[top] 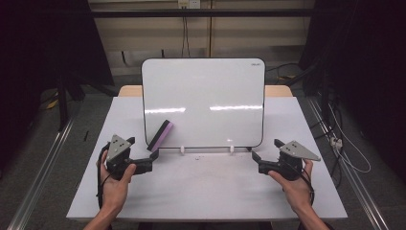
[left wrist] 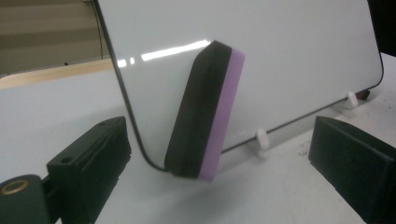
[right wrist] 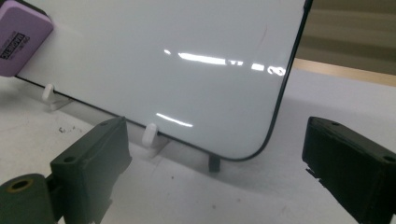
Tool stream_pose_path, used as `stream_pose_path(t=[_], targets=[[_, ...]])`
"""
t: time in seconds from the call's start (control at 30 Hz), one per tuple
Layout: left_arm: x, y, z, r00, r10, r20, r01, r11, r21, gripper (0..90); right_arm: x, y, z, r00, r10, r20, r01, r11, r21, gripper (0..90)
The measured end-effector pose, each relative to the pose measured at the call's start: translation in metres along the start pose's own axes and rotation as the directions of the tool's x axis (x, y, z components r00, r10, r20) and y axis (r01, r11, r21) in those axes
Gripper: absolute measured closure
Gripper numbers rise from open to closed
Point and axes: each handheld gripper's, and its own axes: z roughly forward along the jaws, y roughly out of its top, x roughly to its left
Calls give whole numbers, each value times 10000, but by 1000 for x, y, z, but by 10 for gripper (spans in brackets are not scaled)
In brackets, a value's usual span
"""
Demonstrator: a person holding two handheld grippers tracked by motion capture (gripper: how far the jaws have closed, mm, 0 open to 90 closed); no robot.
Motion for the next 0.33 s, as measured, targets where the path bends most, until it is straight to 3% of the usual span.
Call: stream_pose_path(t=[0.17,0.23,0.33], targets=[[0,-19,-11,9994,-320,-164,319,9994,-91,49,-2,-9,-8,9997,248,74,-248,9997,27,68],[1,-22,-13,9987,-503,-101,502,9987,-80,49,-2,-11,-7,9994,331,72,-332,9994,38,69],[2,-23,-14,9987,-474,-196,472,9988,-100,47,-2,-12,-7,9994,326,108,-327,9995,50,68]])
